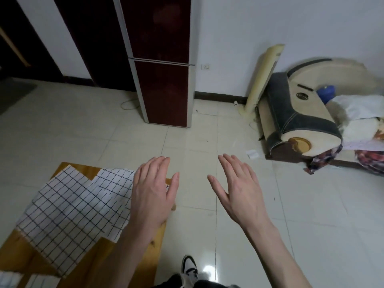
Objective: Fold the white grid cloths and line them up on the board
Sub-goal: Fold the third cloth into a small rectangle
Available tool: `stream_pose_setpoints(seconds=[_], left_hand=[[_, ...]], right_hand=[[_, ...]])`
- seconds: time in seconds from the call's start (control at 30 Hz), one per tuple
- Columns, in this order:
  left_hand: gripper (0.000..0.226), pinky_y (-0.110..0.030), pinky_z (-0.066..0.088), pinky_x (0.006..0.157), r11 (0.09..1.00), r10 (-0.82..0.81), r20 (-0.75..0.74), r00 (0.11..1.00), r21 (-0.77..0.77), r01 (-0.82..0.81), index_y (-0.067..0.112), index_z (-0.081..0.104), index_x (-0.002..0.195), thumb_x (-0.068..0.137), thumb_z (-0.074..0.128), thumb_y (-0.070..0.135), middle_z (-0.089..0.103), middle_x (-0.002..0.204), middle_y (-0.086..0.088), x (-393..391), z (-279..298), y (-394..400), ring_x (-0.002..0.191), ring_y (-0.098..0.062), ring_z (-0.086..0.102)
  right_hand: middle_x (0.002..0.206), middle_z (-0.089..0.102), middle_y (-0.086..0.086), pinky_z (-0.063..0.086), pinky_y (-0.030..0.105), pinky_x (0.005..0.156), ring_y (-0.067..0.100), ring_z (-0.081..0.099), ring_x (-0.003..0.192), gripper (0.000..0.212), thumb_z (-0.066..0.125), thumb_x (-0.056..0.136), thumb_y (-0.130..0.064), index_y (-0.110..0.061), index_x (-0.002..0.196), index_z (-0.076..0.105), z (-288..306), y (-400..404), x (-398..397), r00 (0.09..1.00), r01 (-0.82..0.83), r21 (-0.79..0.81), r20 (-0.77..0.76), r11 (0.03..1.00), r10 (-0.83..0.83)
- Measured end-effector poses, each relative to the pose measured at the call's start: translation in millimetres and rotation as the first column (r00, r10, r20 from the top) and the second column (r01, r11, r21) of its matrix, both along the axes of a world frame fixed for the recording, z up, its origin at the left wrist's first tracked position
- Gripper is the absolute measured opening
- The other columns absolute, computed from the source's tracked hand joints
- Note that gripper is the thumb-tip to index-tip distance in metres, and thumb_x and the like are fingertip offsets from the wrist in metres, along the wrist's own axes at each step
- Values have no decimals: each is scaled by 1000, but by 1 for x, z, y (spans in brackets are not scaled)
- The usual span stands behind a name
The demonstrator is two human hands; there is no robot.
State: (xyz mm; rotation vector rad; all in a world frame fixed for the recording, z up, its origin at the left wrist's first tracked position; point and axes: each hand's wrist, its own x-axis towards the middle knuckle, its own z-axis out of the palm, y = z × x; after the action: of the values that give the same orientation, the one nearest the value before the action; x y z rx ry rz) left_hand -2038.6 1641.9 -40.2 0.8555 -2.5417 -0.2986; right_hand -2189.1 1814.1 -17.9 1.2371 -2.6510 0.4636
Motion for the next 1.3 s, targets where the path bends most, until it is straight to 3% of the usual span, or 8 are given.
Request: stream_pose_setpoints(seconds=[0.4,0.63,0.97,1.1,1.3], left_hand=[[55,-53,52,106,979,185,-2,983,-84,-185,5,64,135,104,41,45,67,136,-15,-77,11,-73,128,-33,61],[59,-55,44,114,930,362,43,931,-85,-357,6,60,142,109,34,48,61,144,-15,-143,1,-134,137,-33,54],[58,-55,47,112,810,585,79,807,-97,-578,4,60,142,107,36,44,63,143,-15,-245,12,-186,136,-35,55],[53,-52,43,114,744,668,100,737,-85,-663,7,57,145,108,40,42,59,146,-12,-253,18,-196,138,-31,51],[50,-51,43,113,611,791,72,607,-83,-787,8,59,141,108,42,41,62,141,-10,-245,19,-222,133,-30,55]], right_hand=[[151,57,6,35,46,122,25,47,146,68,32,105,-63,-15,149,54,6,-119,-117,969,-228,71,-79,971,234],[153,56,5,29,42,124,22,45,147,67,36,106,-62,-15,150,53,1,-208,-202,918,-388,63,-59,919,392],[158,50,4,29,43,126,22,39,151,67,36,106,-61,-16,154,49,-4,-311,-297,789,-611,2,84,792,609],[155,53,5,34,47,124,24,43,149,67,38,105,-61,-14,151,51,-7,-348,-316,720,-690,-12,96,724,687],[158,50,5,29,45,125,22,39,151,69,31,107,-63,-16,154,47,-7,-418,-311,586,-807,-17,98,590,805]])
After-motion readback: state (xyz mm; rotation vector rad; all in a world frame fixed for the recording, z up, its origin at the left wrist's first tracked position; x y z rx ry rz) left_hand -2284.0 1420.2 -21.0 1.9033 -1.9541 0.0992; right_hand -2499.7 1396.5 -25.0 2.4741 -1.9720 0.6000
